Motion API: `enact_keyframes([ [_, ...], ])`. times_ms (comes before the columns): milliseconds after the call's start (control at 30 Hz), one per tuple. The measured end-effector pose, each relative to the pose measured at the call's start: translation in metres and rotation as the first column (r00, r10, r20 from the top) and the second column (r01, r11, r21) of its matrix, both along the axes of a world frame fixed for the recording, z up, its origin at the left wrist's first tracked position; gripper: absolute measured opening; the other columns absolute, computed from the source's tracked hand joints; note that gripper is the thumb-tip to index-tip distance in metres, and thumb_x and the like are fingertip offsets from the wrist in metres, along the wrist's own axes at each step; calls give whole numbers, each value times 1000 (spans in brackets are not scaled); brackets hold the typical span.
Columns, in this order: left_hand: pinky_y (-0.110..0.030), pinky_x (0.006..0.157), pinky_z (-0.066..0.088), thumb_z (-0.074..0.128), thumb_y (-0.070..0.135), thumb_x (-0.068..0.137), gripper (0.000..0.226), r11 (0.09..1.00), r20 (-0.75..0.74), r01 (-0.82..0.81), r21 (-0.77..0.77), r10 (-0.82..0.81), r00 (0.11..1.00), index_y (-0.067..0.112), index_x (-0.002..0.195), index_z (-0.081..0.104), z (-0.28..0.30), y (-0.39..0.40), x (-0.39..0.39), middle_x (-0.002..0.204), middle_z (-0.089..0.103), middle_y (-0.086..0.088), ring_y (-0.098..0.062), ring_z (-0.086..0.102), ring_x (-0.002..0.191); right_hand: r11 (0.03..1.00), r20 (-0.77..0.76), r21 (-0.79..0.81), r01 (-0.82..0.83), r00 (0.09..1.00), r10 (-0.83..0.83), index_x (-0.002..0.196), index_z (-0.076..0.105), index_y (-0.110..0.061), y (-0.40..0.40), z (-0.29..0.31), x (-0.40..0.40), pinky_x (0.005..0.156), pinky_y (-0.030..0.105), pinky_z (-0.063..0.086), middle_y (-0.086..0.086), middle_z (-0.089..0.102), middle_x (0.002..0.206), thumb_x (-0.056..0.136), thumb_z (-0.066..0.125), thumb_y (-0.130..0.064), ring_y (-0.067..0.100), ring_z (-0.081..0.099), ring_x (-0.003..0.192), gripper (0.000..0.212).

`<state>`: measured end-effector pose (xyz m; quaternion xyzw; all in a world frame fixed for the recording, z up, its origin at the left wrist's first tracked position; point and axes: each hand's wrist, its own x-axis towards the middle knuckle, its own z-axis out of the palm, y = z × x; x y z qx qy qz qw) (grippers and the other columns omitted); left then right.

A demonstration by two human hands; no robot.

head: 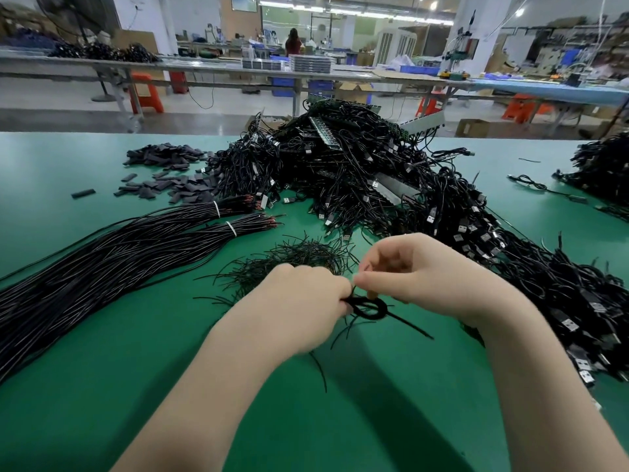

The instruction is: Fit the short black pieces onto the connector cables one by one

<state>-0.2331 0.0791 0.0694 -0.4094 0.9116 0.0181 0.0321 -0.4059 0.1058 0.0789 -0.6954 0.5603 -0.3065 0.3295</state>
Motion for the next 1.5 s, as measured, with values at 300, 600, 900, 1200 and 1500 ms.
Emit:
enact_keyframes([
  [300,-17,63,40,44,26,102,27,740,-784,384,552,305,540,18,82,62,21,1,20,71,50,6,-8,43,66,986,709,21,-166,698,102,70,65,-27,-10,-19,0,58,22,39,-4,63,70,75,78,-26,11,54,63,15],
  [600,-20,58,38,44,39,99,27,934,-858,-95,344,353,372,30,81,62,0,-7,3,61,47,10,-5,42,54,942,462,-301,151,887,5,73,65,-18,-8,-8,22,56,10,43,-2,70,69,89,67,-13,2,61,61,16],
  [900,-18,58,39,53,28,98,13,962,-916,-271,39,142,374,25,103,65,3,0,0,64,58,13,-4,52,63,918,467,-289,272,877,-113,75,68,-12,-5,-5,33,60,24,51,-1,69,70,87,70,-15,14,66,66,12],
  [1200,-10,67,47,56,25,97,20,964,-949,-63,257,264,171,45,96,60,2,-5,1,69,67,18,1,64,69,948,727,-126,294,677,-114,81,77,-13,-8,-10,45,75,38,58,7,73,75,68,80,-27,20,66,70,19],
  [1500,-21,75,47,69,30,89,11,939,-912,-49,342,344,223,35,83,77,7,-13,18,83,74,19,4,67,82,851,460,-396,345,877,-141,78,74,-18,-9,-9,39,59,11,45,-11,71,67,79,78,-8,-2,62,60,11],
])
